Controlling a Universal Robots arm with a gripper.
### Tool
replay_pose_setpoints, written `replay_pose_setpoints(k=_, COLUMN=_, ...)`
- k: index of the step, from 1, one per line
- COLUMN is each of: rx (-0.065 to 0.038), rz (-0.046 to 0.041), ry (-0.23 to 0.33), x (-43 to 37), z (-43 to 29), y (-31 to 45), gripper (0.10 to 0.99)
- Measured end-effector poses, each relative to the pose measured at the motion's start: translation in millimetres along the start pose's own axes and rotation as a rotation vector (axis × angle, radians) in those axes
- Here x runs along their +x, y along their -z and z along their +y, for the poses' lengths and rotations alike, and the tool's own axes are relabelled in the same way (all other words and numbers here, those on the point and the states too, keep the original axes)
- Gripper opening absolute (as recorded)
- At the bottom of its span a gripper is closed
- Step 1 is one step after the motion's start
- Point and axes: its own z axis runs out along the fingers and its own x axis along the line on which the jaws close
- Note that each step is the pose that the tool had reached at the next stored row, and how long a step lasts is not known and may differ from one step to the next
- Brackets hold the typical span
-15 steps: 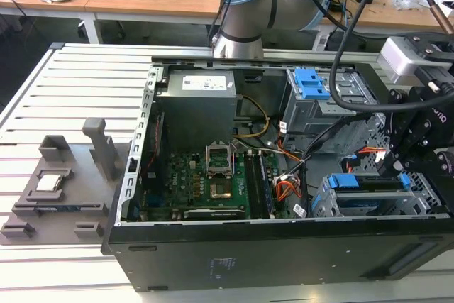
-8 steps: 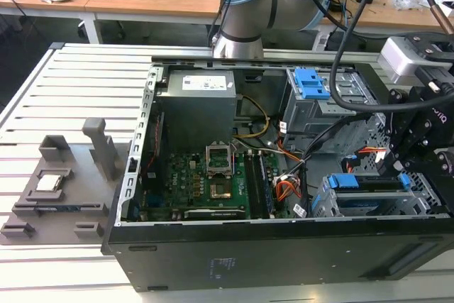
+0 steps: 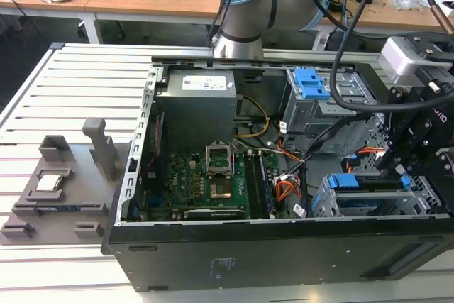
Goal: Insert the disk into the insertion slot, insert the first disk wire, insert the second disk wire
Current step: 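Insert the first disk wire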
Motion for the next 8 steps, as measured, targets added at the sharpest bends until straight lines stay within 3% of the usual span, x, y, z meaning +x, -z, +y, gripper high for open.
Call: replay_pose_setpoints(k=8, rx=0.000, rz=0.0020, ry=0.045, x=-10.0, z=-0.2, y=0.0, gripper=0.239)
